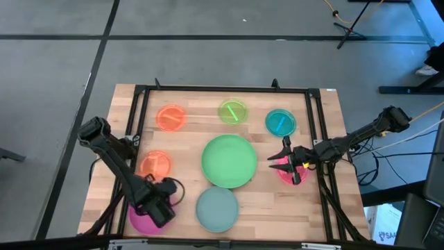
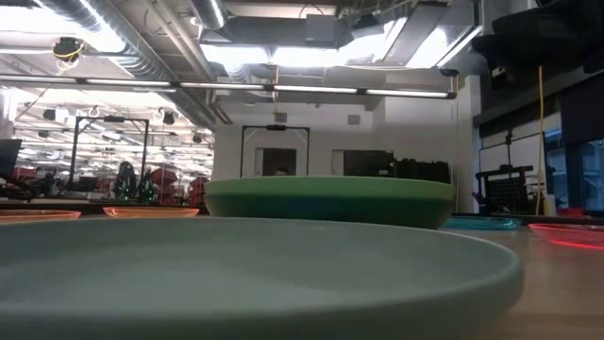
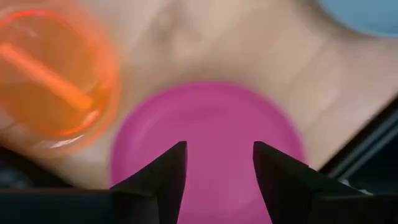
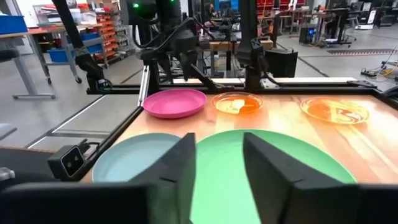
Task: Stack plastic plates
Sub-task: Stack the pink plate on top of the green plate
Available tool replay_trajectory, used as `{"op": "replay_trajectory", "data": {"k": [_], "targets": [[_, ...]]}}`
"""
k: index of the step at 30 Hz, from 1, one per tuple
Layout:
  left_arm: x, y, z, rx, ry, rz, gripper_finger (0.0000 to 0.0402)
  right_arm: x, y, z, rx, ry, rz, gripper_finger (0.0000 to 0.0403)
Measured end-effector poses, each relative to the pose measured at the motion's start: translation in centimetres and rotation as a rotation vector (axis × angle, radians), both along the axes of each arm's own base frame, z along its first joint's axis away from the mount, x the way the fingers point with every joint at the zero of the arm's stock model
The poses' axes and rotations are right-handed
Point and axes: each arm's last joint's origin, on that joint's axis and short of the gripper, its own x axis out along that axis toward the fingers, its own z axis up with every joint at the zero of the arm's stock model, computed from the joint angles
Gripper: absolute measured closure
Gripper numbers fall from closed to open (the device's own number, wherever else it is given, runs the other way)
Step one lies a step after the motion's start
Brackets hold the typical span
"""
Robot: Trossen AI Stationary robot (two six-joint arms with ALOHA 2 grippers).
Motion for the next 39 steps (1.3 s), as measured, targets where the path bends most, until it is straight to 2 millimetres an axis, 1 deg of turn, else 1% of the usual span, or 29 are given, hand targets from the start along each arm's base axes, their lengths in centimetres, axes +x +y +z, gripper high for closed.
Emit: {"op": "replay_trajectory", "data": {"k": [3, 6, 9, 13, 16, 20, 23, 25, 29, 39], "targets": [[-2.0, 0.4, 1.2, 0.028, -0.007, 0.050, 0.0223, 0.0, 0.0, 0.1, 0.005, -0.012, -0.010, 0.0238], [-4.0, 1.2, 1.7, 0.009, -0.026, 0.120, 0.0223, 0.0, -0.1, 0.2, 0.008, -0.017, -0.044, 0.0221], [-5.7, 2.4, 1.0, 0.002, 0.001, 0.203, 0.0223, 0.0, -0.3, 0.2, 0.008, -0.019, -0.095, 0.0216], [-7.0, 3.9, -0.7, 0.014, 0.082, 0.250, 0.0223, 0.0, -0.4, 0.2, 0.007, -0.019, -0.131, 0.0215], [-7.4, 4.5, -2.0, 0.002, 0.149, 0.263, 0.0223, 0.0, -0.4, 0.2, 0.006, -0.019, -0.130, 0.0215], [-7.6, 4.7, -4.2, -0.073, 0.218, 0.230, 0.0223, 0.0, -0.4, 0.2, 0.006, -0.018, -0.129, 0.0215], [-7.6, 4.6, -5.7, -0.138, 0.217, 0.181, 0.0223, 0.0, -0.3, 0.1, 0.001, -0.009, -0.121, 0.0215], [-7.7, 4.7, -6.5, -0.144, 0.209, 0.163, 0.0223, 0.0, -0.3, 0.0, -0.001, -0.004, -0.119, 0.0215], [-8.2, 5.3, -7.6, -0.120, 0.233, 0.181, 0.0223, 0.0, -0.3, 0.0, 0.000, -0.005, -0.099, 0.0215], [-8.4, 5.5, -9.8, -0.193, 0.183, 0.155, 0.0228, 0.0, -0.2, 0.0, 0.002, -0.004, -0.071, 0.0215]]}}
